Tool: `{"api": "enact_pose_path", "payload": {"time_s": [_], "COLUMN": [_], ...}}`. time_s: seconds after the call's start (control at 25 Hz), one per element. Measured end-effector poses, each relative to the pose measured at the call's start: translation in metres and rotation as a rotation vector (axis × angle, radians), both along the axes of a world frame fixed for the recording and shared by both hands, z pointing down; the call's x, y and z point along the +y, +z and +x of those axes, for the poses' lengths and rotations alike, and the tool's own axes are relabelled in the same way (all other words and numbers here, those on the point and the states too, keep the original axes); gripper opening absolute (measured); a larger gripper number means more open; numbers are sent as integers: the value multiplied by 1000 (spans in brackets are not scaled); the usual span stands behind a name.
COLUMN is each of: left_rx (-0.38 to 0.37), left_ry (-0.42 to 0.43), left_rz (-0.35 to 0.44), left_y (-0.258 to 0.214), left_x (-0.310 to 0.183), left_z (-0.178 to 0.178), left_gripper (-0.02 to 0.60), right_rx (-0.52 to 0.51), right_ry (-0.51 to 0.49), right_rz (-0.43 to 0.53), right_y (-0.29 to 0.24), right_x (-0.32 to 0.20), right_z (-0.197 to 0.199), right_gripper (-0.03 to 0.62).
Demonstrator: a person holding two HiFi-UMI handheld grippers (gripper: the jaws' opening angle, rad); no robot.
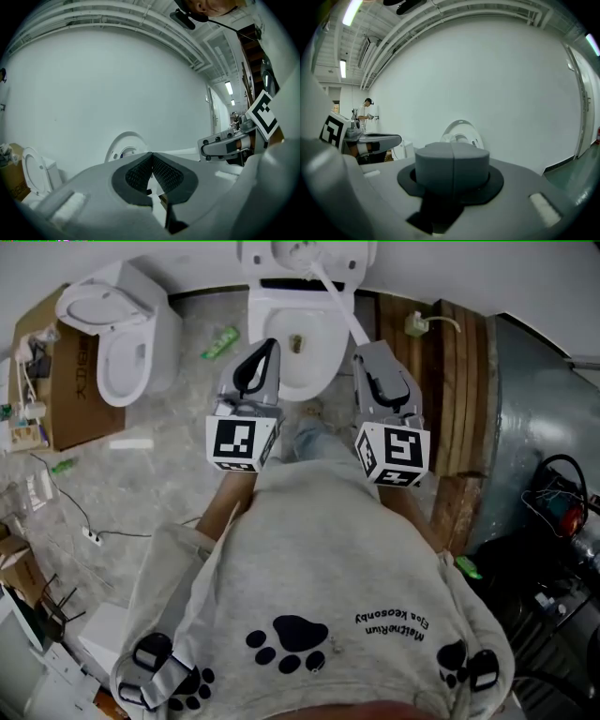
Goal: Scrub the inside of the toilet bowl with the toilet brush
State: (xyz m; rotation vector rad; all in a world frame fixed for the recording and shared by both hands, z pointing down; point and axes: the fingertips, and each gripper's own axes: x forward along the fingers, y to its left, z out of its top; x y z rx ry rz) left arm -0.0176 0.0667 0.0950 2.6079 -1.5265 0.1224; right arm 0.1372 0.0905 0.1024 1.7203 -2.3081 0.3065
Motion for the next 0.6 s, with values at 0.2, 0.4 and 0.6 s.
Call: {"api": "enact_pose_path", "payload": {"time_s": [0.2,0.4,0.6], "left_rx": [-8,-18,-16], "left_ry": [-15,-20,-1], "left_rz": [3,-13,-31], "left_y": [7,20,30], "left_x": [-36,-59,-74], "left_z": [7,3,-7], "left_gripper": [-2,-2,-2], "right_rx": [5,13,13], "right_ry": [-37,-65,-70], "right_rz": [-15,-44,-91], "right_y": [11,27,43], "right_x": [-45,-72,-86], "right_z": [6,-1,-19], "right_gripper": [150,150,150]}}
